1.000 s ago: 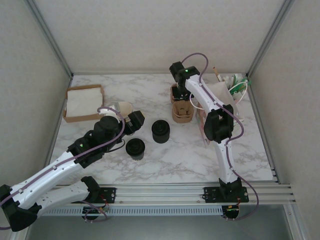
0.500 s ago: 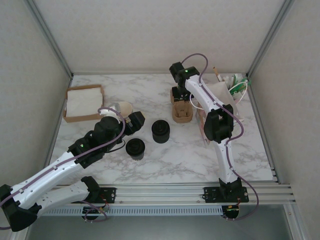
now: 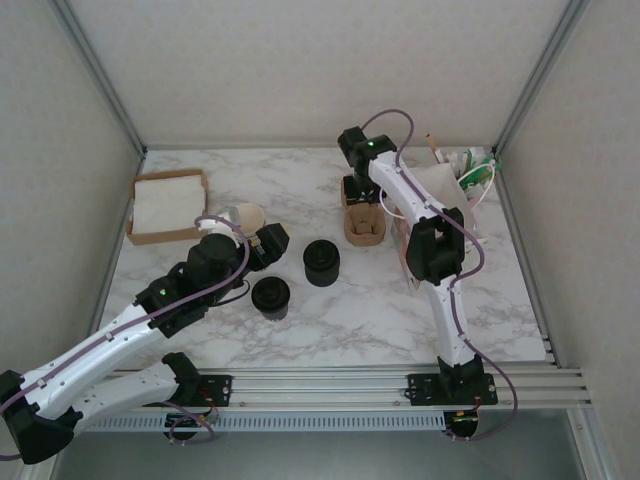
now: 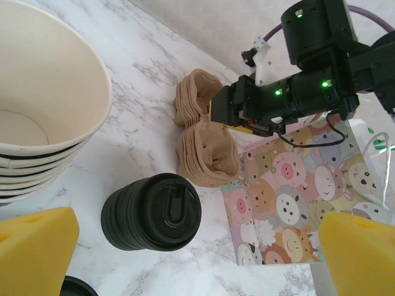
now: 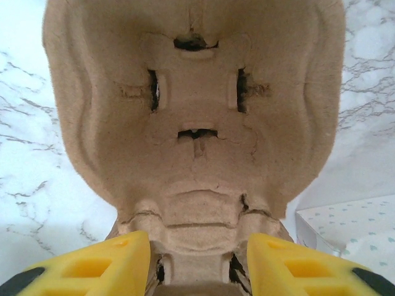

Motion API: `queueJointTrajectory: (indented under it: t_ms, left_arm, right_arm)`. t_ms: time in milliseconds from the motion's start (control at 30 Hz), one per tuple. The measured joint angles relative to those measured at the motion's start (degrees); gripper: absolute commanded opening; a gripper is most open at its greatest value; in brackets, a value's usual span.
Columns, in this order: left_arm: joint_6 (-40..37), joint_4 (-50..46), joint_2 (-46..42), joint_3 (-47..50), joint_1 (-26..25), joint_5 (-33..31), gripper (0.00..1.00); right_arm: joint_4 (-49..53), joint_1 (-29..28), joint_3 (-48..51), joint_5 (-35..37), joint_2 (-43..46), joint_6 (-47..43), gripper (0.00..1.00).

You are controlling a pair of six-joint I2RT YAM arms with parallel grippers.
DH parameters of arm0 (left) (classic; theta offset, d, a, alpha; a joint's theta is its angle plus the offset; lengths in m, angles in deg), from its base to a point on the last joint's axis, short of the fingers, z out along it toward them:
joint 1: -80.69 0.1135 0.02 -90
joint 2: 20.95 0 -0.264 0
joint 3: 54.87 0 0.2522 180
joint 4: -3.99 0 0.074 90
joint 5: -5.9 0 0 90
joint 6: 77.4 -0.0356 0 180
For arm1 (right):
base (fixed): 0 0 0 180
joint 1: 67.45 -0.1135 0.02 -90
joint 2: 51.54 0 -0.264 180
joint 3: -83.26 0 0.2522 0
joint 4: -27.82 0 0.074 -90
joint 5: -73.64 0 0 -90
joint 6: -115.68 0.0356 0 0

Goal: Pack the takeout coffee

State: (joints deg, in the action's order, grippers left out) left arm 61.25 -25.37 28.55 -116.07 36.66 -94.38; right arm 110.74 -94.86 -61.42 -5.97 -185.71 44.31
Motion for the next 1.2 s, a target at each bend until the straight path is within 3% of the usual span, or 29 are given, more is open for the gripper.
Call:
queueJointTrajectory:
  t_ms: [300,833,1200]
  left_arm:
    - [0.02,0.0,-0.07,0.22,0.0,0.0,1.0]
    - [0.22,-0.02,-0.17,0.33,0.0,0.0,1.0]
    - [0.48,-0.02,-0.5,0.33,0.0,0.0,1.0]
  right_arm:
    - [0.0,0.0,0.0,-0.15,-1.18,0.0,0.44]
    - [0.02,0.02,0.0,-0.11,-1.18,0.0,0.32]
    - [-0.28,0.02,1.31,-0.15,0.22,0.0,0.32]
